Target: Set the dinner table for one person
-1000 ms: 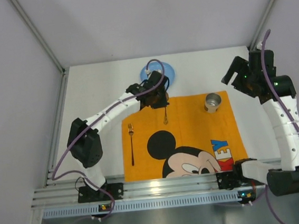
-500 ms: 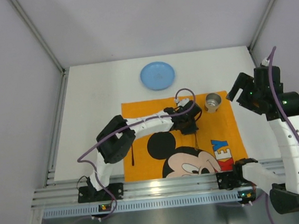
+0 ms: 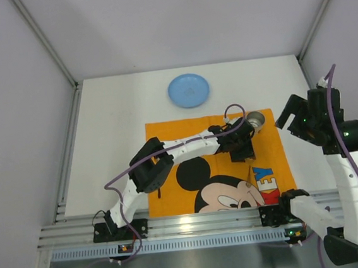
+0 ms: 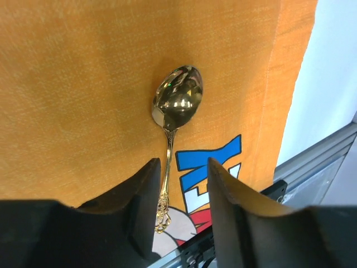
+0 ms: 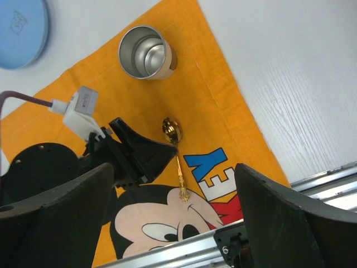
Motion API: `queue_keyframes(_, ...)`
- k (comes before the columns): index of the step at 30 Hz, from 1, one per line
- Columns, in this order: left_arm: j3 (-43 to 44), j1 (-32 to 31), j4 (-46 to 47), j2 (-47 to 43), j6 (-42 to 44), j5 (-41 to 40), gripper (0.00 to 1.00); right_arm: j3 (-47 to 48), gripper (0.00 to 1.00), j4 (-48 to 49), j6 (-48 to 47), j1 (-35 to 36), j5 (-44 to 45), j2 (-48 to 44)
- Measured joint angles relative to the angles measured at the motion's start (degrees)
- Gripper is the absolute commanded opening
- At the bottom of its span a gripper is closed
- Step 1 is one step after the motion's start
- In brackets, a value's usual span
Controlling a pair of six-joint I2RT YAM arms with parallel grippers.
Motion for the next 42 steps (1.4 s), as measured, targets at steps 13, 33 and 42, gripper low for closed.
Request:
queue_keyframes(13, 2.7, 14.7, -7.0, -10.3, 9.4, -2.7, 0.72, -2.9, 0.91, 2.5, 0.0, 0.0, 0.0, 4.9)
queue_keyframes(33, 25.6, 47.0, -8.8, 13.8, 16.2, 2.4, 0.66, -2.1, 0.91, 7.5, -1.7, 0.0, -1.4, 18.8)
queue_keyframes(42, 26.3, 46.6, -6.6, 17.4, 14.8, 7.1, 0.09, -2.1, 0.92, 7.6, -2.3, 0.0, -1.1, 20.1)
